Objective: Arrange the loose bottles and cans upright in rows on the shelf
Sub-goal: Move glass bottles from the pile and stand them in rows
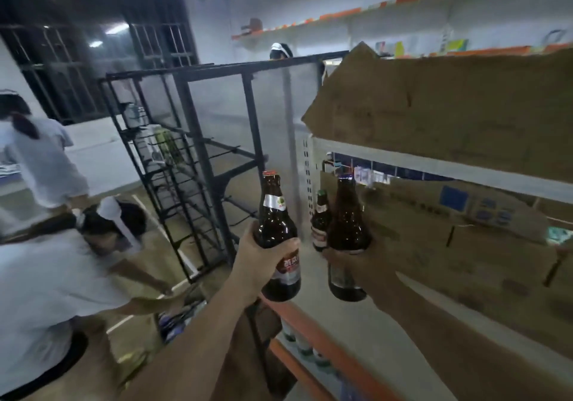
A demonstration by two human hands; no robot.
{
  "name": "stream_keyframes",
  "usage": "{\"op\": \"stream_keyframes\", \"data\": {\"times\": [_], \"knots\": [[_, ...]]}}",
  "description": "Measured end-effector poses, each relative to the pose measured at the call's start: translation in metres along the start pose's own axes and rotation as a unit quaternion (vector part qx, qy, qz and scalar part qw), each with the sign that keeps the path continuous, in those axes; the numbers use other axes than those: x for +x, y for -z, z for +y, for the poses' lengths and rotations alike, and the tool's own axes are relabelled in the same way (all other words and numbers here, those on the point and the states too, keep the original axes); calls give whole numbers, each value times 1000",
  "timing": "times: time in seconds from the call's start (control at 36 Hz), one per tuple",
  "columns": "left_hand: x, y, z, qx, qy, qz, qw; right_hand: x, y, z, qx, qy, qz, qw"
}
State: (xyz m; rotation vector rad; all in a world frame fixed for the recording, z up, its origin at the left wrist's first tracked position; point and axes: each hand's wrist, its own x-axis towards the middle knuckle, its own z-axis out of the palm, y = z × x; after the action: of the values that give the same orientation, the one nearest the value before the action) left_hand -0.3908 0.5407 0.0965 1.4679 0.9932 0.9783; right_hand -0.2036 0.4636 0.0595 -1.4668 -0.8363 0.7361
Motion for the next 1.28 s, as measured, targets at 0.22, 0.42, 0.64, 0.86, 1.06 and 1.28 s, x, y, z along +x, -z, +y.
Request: {"op": "stream_keyframes", "data": {"times": [0.22, 0.42, 0.64, 0.86, 1.06, 1.28], "knots": [[82, -2, -25, 50, 12, 8, 999, 77, -28, 28, -22, -27, -30, 999], [129, -7, -54, 56, 35, -34, 997, 108, -34, 54, -23, -69, -15, 997], [185, -16, -91, 40, 52, -166, 984, 120, -51, 82, -27, -114, 68, 991], [243, -22, -138, 74, 51, -318, 944, 115, -80, 112, -17, -134, 236, 962], [277, -27, -175, 86, 19, -445, 891, 105, -102, 125, -8, -139, 315, 939], [294, -28, -191, 20, 69, -452, 889, 125, -116, 140, -15, -141, 331, 933]]}}
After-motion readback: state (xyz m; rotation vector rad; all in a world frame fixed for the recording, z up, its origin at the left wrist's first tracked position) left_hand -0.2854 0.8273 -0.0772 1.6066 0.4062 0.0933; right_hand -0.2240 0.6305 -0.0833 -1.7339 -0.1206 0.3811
